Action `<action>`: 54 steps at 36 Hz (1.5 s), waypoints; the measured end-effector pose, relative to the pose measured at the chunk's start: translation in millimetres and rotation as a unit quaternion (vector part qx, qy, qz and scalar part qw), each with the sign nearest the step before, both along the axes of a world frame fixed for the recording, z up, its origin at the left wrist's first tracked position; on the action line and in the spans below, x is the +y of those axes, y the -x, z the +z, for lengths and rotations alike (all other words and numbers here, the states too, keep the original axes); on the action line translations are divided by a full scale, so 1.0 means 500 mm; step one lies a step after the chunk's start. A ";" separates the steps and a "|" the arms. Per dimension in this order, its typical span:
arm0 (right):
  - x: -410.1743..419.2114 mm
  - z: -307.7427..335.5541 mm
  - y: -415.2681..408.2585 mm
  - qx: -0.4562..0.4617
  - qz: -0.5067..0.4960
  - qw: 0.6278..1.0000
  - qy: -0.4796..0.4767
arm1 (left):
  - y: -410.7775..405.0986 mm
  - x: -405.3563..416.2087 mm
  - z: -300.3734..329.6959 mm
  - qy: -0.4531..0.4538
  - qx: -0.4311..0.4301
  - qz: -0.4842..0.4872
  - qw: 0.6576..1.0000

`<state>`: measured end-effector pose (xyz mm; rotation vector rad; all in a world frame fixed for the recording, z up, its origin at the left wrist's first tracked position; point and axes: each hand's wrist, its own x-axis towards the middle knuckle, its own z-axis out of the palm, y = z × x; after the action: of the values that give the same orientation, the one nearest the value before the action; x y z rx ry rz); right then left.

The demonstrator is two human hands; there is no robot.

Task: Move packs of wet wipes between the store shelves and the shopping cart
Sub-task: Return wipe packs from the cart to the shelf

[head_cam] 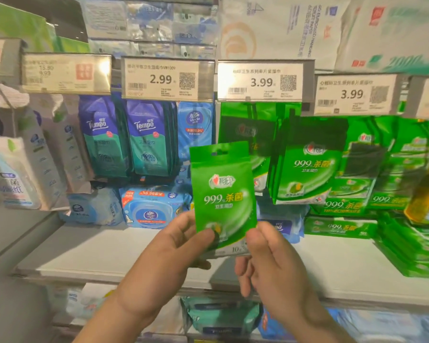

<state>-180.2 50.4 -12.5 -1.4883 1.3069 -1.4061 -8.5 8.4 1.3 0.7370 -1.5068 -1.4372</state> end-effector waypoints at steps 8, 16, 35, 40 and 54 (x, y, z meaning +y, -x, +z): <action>0.002 0.034 0.014 -0.067 -0.027 0.996 0.047 | 0.012 -0.003 0.031 0.074 -0.039 -0.007 0.997; -0.011 0.083 0.022 -0.107 -0.034 0.991 0.079 | 0.029 -0.008 0.075 0.120 0.000 -0.026 0.992; -0.037 0.078 0.034 -0.103 -0.059 0.993 0.014 | 0.064 -0.040 0.061 0.060 0.045 0.033 0.997; -0.042 0.067 0.027 -0.082 -0.047 0.996 0.001 | 0.073 -0.049 0.055 0.031 0.057 0.075 0.995; -0.087 0.074 0.003 -0.293 -0.073 0.950 -0.081 | 0.098 -0.086 0.063 -0.004 0.026 0.121 0.992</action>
<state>-181.5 6.9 24.7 -0.7818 1.1265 -1.6259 -57.6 -34.6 32.9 0.8497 -1.3240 -1.2713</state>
